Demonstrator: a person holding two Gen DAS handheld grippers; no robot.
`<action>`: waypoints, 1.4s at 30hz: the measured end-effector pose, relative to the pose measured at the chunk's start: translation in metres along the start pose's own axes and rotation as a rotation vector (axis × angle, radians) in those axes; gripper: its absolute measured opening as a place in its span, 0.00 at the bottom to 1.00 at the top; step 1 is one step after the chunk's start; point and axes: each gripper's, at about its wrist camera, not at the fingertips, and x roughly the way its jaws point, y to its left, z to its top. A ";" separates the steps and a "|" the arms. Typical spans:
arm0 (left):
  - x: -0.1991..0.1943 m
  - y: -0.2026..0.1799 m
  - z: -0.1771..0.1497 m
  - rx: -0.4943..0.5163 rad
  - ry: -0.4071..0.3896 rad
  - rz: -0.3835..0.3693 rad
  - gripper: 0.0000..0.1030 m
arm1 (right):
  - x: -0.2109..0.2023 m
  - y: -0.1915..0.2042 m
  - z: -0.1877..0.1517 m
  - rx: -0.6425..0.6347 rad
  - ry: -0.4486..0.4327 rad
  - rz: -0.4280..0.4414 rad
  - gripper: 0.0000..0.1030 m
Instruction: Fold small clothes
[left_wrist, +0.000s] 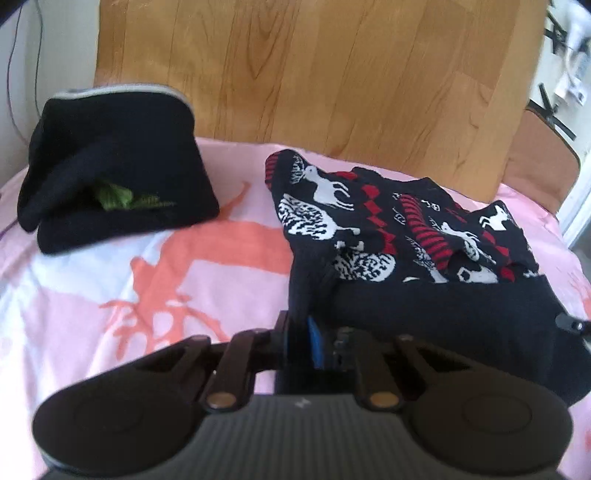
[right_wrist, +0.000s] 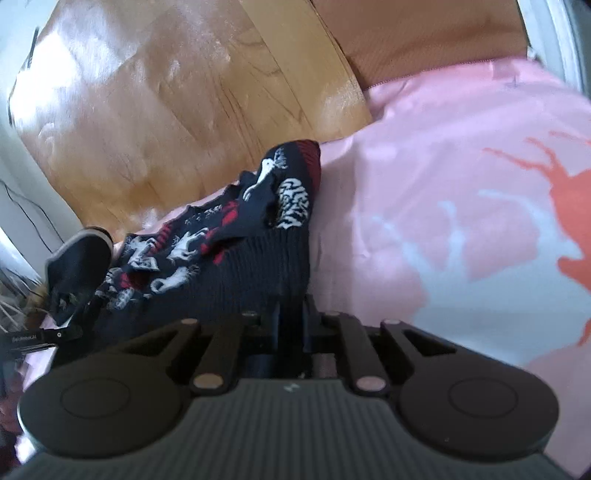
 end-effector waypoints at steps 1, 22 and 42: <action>-0.001 0.002 0.002 0.002 0.009 -0.006 0.12 | -0.001 0.000 0.001 -0.015 0.003 -0.004 0.14; 0.188 -0.092 0.180 0.213 0.112 0.101 0.48 | 0.211 0.049 0.173 -0.132 0.242 0.066 0.58; 0.200 -0.118 0.146 0.292 -0.029 0.158 0.31 | 0.244 0.080 0.136 -0.404 0.219 0.024 0.58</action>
